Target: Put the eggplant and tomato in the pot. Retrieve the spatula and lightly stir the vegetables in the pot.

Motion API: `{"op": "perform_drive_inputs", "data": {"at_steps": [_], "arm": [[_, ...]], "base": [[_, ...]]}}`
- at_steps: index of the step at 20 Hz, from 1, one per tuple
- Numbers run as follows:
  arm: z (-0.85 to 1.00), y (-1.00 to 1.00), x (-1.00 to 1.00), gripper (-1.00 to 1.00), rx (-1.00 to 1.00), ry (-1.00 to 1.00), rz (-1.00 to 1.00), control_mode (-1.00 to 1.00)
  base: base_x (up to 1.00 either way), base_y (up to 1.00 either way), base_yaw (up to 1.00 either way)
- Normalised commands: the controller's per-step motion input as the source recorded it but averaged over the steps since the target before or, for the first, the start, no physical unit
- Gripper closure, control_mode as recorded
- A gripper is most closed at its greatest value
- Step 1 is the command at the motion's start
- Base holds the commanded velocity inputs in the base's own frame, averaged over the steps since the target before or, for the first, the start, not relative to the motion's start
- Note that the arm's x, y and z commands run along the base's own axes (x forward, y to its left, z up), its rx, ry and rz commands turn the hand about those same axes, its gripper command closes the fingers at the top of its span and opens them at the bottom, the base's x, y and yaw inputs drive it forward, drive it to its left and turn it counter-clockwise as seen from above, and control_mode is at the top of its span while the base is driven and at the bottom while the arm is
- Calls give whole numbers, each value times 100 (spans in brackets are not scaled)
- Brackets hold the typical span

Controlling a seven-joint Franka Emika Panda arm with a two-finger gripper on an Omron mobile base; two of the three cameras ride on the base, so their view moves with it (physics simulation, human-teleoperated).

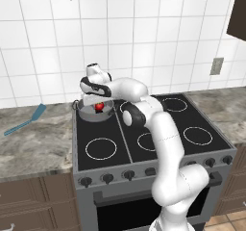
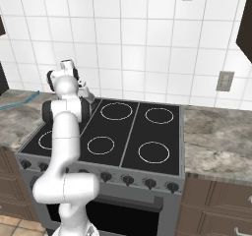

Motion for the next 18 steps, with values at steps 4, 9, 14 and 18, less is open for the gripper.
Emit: {"op": "perform_drive_inputs", "data": {"at_steps": [4,9,14,18], "arm": [[0,0,0,-100,0,0,0,-100],[0,0,-5,-100,0,0,0,-100],[0,0,-9,-100,0,0,0,-100],[11,-3,-30,-100,1,-6,0,-100]], "base": [[0,0,0],[0,0,0],[0,0,0],[0,0,0]]}}
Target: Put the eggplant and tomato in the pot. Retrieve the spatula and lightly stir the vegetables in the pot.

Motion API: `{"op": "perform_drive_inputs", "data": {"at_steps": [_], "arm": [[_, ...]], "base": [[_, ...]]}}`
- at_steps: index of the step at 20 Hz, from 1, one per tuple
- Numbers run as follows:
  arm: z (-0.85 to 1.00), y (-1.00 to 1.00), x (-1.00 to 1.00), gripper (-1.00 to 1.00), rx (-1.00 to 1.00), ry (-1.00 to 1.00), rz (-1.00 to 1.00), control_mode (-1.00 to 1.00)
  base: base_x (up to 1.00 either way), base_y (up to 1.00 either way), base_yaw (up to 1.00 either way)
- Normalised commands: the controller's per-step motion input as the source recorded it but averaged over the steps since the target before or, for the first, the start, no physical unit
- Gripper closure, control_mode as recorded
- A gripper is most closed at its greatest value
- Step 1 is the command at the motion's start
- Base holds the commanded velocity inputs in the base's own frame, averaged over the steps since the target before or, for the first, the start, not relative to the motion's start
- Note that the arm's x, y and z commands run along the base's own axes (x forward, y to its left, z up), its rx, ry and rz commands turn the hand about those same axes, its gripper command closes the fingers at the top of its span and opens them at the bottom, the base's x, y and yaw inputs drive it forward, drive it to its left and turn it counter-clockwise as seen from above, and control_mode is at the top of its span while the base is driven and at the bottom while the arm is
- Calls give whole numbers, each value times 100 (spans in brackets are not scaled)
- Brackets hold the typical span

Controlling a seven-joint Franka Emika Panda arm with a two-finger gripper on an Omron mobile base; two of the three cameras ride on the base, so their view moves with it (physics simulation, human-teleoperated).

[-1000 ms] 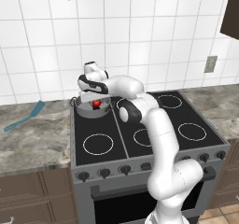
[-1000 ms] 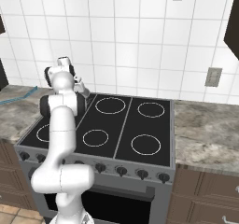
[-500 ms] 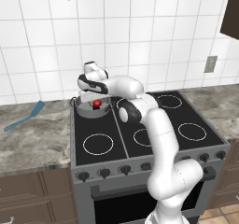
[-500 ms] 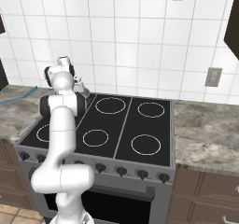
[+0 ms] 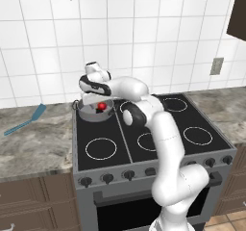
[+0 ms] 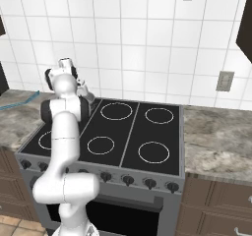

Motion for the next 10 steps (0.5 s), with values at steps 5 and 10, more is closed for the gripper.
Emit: {"op": "perform_drive_inputs", "data": {"at_steps": [5,10], "arm": [[1,-23,-91,-100,9,-6,0,-100],[0,-31,-100,-100,12,-11,0,-100]], "base": [[0,0,0],[0,0,0]]}}
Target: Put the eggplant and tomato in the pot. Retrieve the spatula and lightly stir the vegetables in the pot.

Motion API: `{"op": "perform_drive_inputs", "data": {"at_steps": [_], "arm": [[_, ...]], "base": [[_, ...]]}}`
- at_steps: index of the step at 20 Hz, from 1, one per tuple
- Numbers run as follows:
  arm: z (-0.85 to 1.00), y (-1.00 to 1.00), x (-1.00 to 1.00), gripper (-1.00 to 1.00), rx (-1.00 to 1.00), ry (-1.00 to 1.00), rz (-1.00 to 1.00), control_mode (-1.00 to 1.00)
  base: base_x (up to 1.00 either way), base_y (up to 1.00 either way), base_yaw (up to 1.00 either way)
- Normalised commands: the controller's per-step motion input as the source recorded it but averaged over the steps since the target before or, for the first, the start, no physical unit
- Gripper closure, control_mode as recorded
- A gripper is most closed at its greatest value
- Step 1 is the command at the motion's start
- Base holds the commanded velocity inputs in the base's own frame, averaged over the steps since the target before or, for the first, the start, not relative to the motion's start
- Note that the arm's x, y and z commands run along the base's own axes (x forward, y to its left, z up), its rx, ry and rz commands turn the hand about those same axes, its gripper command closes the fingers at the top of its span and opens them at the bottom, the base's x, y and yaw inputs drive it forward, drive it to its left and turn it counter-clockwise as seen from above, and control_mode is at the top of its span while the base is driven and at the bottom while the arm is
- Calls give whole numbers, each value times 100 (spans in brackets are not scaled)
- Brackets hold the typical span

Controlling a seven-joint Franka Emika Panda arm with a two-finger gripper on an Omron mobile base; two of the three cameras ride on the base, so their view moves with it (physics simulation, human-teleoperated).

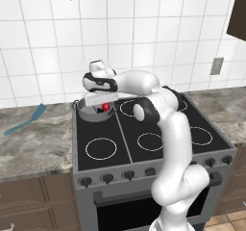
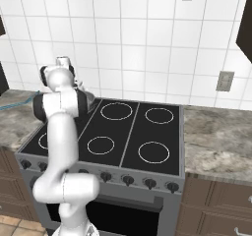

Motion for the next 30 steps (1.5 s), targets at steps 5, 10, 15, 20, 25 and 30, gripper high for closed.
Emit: {"op": "perform_drive_inputs", "data": {"at_steps": [5,10,15,20,25,30], "arm": [[0,-33,-100,-100,12,-16,0,-100],[4,-27,-100,-100,9,-29,-1,-100],[18,-28,-99,-100,4,-31,-1,-100],[53,-38,-72,-100,1,-23,0,-100],[61,-36,-72,-100,3,-23,0,-100],[53,-41,-86,-100,10,-10,0,-100]], "base": [[0,0,0],[0,0,0],[0,0,0],[0,0,0],[0,0,0],[0,0,0]]}}
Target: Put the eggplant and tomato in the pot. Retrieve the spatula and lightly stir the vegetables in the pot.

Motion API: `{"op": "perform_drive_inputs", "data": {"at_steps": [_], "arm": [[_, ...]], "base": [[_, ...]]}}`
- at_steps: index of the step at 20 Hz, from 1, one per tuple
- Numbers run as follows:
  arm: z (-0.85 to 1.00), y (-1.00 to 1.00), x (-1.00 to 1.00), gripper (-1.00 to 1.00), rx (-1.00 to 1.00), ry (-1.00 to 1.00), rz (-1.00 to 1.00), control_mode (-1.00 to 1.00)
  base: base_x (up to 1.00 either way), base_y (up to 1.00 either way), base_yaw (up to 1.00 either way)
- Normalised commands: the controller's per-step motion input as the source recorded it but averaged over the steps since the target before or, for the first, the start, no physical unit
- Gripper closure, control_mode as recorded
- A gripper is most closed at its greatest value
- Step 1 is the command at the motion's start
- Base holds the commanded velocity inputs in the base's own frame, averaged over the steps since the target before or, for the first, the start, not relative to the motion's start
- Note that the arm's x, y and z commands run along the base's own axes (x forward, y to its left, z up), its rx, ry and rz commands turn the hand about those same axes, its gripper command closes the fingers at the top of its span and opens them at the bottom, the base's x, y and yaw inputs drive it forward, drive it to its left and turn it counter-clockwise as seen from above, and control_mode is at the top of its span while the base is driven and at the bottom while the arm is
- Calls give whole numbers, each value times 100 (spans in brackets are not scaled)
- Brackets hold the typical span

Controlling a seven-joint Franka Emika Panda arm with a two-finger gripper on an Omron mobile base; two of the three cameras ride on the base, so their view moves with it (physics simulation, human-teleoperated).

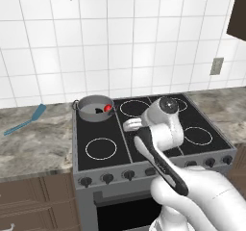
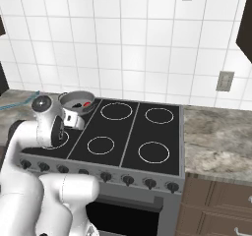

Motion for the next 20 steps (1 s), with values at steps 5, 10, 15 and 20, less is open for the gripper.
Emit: {"op": "perform_drive_inputs", "data": {"at_steps": [5,10,15,20], "arm": [[60,-31,-100,-100,14,-7,0,-100],[52,-45,-95,-100,17,2,0,-100],[32,-57,-45,-100,7,36,-7,-100],[-59,-15,-53,-100,-7,-2,-10,-100]], "base": [[0,0,0],[0,0,0],[0,0,0],[0,0,0]]}}
